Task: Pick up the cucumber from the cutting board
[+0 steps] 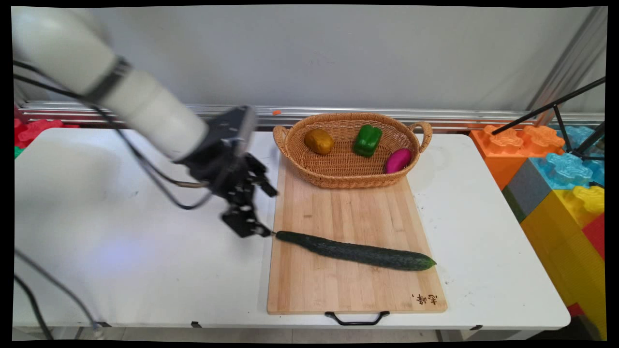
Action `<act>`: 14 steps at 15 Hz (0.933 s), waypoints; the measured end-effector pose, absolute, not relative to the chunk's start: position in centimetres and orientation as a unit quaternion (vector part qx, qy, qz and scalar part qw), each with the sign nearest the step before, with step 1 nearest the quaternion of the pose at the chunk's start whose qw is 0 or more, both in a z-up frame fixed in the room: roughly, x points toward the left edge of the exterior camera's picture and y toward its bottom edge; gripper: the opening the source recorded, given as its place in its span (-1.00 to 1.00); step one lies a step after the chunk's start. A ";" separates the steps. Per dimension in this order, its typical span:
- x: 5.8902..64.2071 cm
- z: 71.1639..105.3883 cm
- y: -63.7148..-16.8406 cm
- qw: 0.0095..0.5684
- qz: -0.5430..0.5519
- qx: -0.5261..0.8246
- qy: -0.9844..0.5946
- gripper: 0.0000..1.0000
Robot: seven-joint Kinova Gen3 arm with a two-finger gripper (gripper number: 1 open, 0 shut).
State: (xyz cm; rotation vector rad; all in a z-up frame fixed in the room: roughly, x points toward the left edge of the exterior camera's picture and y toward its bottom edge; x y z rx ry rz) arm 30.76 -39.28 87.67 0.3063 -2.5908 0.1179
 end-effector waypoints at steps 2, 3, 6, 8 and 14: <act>28.8 86.3 -40.6 0.266 0.037 0.106 -0.957 1.00; 28.0 85.7 -41.1 0.267 0.035 0.103 -0.957 1.00; 24.9 82.3 -43.2 0.273 0.023 0.092 -0.957 1.00; 23.9 80.9 -43.9 0.274 0.018 0.088 -0.958 1.00; 21.1 76.7 -45.9 0.273 0.006 0.078 -0.959 1.00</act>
